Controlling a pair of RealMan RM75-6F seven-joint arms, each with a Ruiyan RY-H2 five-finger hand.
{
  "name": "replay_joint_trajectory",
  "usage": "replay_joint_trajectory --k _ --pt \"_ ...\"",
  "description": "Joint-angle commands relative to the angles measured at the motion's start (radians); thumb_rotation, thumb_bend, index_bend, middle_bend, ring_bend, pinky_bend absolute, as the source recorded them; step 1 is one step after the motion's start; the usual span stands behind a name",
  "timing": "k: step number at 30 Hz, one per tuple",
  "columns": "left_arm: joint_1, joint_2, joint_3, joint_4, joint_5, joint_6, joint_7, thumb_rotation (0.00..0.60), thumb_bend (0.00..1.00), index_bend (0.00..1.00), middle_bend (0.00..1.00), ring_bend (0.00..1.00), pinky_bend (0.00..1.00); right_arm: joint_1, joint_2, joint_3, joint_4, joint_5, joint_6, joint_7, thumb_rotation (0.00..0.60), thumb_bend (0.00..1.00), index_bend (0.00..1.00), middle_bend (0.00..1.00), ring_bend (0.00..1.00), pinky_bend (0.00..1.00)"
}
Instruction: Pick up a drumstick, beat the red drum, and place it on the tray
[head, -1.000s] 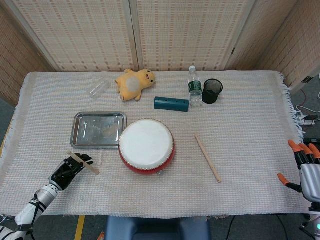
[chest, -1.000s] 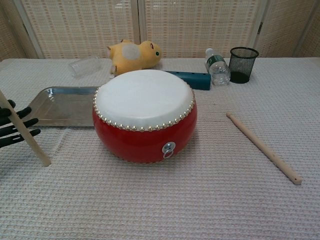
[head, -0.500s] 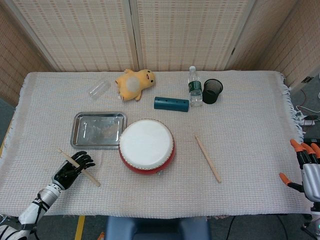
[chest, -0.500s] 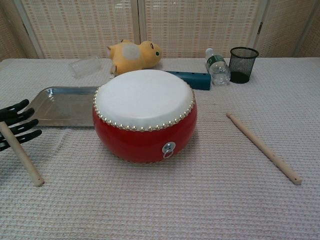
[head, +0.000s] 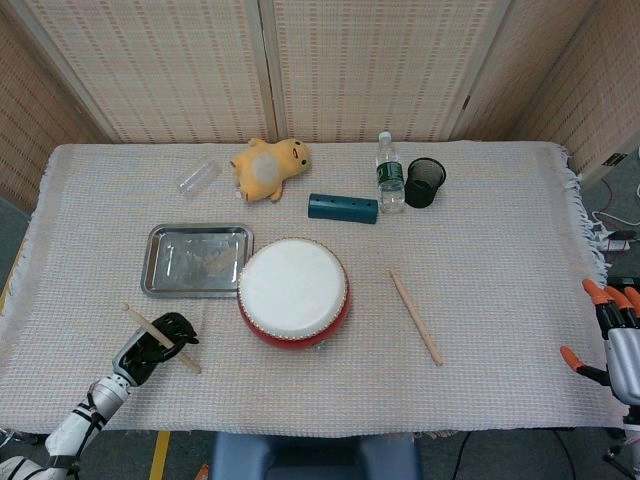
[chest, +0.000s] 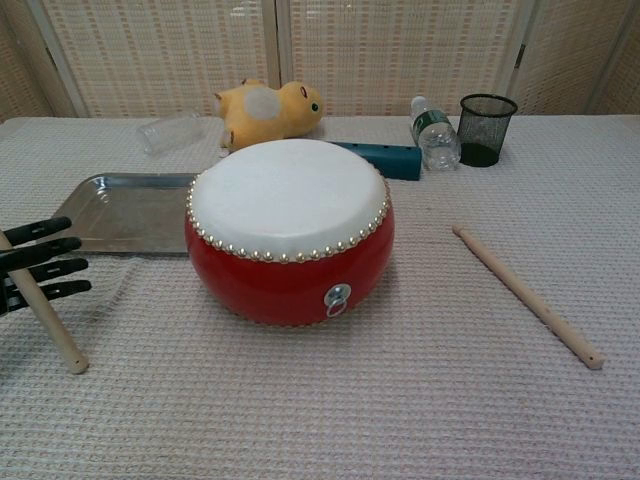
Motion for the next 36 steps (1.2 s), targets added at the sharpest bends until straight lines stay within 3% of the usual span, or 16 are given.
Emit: replay_joint_trajectory --k 1,12,19,27,36 --pt "-0.003 -0.004 0.003 -0.005 0.0 -0.005 0.014 0.6 0.32 0.47 0.5 0.44 0.39 -0.001 0.001 0.0 0.0 0.0 0.002 0.0 0.6 0.19 0.0 0.14 0.01 0.06" --pt "-0.019 -0.015 0.019 0.009 0.028 -0.007 -0.005 0.6 0.2 0.5 0.55 0.48 0.41 -0.004 0.003 0.0 -0.004 -0.003 0.006 0.002 0.6 0.19 0.0 0.14 0.01 0.06" --pt "-0.023 -0.024 0.018 0.017 0.014 -0.012 0.007 0.6 0.2 0.52 0.59 0.51 0.47 -0.003 0.005 0.001 -0.006 -0.005 0.008 0.003 0.6 0.19 0.0 0.14 0.01 0.06" --pt "-0.014 -0.032 0.012 0.004 -0.009 -0.009 0.11 0.6 0.19 0.64 0.71 0.63 0.59 -0.003 0.006 0.002 -0.008 -0.011 0.013 0.002 0.6 0.19 0.0 0.14 0.01 0.06" --pt "-0.004 -0.035 0.007 -0.033 -0.04 -0.022 0.253 0.583 0.19 0.69 0.78 0.69 0.65 -0.002 0.005 0.001 -0.007 -0.022 0.018 0.003 0.6 0.19 0.0 0.14 0.01 0.06"
